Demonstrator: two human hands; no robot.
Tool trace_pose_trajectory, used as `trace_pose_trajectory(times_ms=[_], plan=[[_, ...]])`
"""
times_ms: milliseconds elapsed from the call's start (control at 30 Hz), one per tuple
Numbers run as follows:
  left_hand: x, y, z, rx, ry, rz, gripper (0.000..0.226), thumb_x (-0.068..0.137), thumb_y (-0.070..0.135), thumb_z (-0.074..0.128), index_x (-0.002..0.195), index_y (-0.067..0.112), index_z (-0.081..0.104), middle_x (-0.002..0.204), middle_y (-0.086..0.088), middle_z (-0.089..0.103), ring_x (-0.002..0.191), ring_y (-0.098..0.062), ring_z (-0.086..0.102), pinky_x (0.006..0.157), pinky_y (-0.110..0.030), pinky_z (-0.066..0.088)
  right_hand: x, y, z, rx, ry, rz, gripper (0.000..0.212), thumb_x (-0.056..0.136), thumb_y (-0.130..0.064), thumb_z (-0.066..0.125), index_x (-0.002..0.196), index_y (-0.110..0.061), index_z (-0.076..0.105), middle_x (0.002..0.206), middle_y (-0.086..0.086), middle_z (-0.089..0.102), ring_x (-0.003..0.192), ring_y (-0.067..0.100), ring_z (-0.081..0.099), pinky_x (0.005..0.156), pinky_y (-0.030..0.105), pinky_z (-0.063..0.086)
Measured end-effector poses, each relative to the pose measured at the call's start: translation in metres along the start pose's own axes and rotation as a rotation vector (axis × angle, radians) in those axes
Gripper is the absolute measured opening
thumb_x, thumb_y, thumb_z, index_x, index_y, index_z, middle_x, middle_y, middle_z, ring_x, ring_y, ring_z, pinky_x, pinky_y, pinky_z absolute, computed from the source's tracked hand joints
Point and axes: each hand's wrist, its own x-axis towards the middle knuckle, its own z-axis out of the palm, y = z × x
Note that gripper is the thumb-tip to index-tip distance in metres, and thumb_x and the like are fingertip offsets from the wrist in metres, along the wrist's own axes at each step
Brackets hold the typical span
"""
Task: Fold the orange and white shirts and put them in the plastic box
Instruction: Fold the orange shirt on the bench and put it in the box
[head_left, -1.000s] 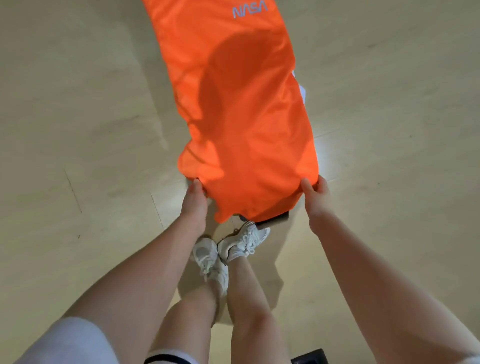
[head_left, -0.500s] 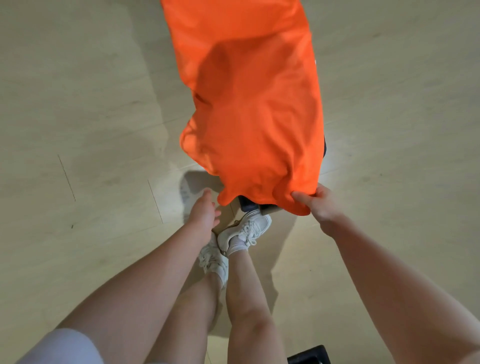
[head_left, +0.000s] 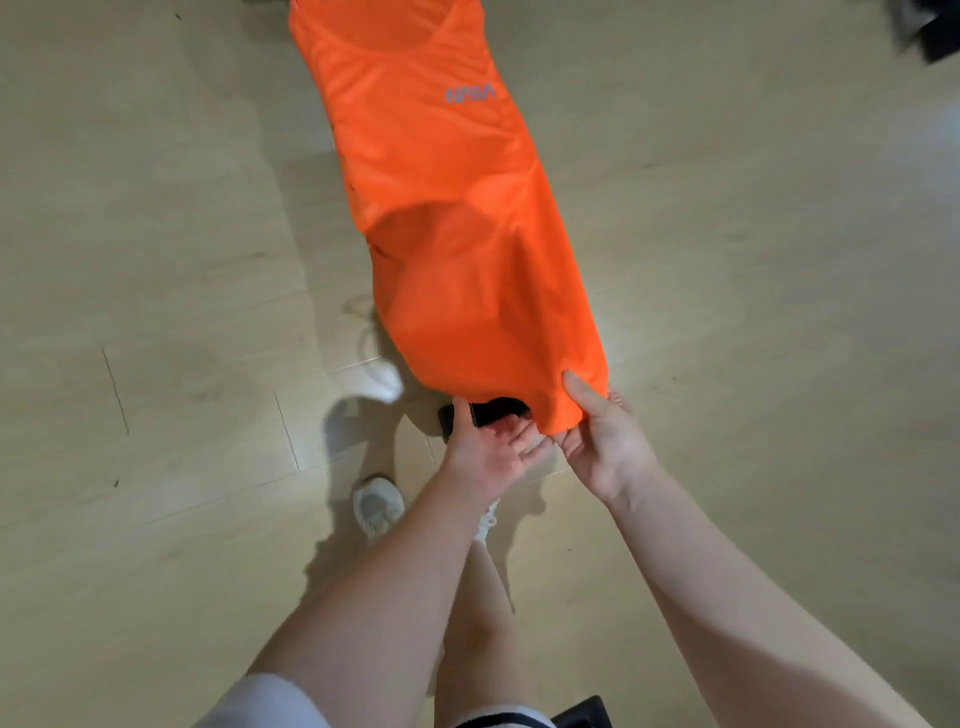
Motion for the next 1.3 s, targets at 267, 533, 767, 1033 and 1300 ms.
trace_pose_trajectory(times_ms=[267, 533, 767, 1033, 1300], plan=[[0.011, 0.004, 0.033, -0.292, -0.092, 0.171, 0.058, 0.089, 0.057, 0.044, 0.121, 0.009, 0.053, 0.123, -0.014, 0.058, 0.120, -0.031, 0.052, 0.107, -0.045, 0.036, 0.001, -0.022, 0.011, 0.068, -0.020, 0.062, 0.022, 0.092, -0.002, 0.048, 0.110, -0.006, 0.059, 0.082, 0.005, 0.074, 0.067, 0.013, 0.071, 0.067, 0.025, 0.060], [-0.021, 0.033, 0.005, -0.487, 0.140, 0.430, 0.016, 0.091, 0.032, 0.056, 0.092, 0.019, 0.066, 0.094, -0.002, 0.069, 0.088, -0.021, 0.064, 0.086, -0.034, 0.052, 0.009, -0.026, -0.004, -0.050, 0.117, -0.047, 0.041, 0.089, 0.009, 0.044, 0.116, -0.018, 0.057, 0.102, 0.002, 0.067, 0.089, 0.017, 0.063, 0.064, 0.020, 0.056], [-0.064, 0.061, 0.008, -0.385, 0.483, 0.934, 0.024, 0.088, 0.004, 0.057, 0.111, 0.011, 0.054, 0.110, -0.009, 0.058, 0.076, -0.015, 0.059, 0.060, -0.020, 0.052, 0.007, -0.038, 0.005, -0.380, 0.185, -0.254, 0.034, 0.087, 0.004, 0.048, 0.105, -0.021, 0.063, 0.102, 0.000, 0.062, 0.089, 0.014, 0.057, 0.077, 0.021, 0.046], [-0.116, 0.078, 0.033, 0.878, 0.478, 1.359, 0.042, 0.084, -0.009, 0.044, 0.121, 0.007, 0.057, 0.114, -0.004, 0.052, 0.097, -0.016, 0.053, 0.086, -0.020, 0.044, 0.008, -0.070, 0.008, -1.549, 0.187, -0.828, 0.032, 0.086, 0.003, 0.046, 0.109, -0.010, 0.064, 0.102, 0.014, 0.063, 0.092, 0.035, 0.059, 0.072, 0.041, 0.050], [-0.121, 0.122, 0.044, 1.516, 0.694, 1.375, 0.020, 0.086, 0.007, 0.042, 0.084, 0.009, 0.062, 0.078, -0.001, 0.055, 0.102, -0.046, 0.057, 0.086, -0.041, 0.047, 0.016, -0.104, 0.014, -1.820, 0.099, -1.119, 0.015, 0.083, 0.003, 0.057, 0.088, -0.002, 0.070, 0.115, 0.018, 0.064, 0.094, 0.043, 0.059, 0.070, 0.039, 0.047]])
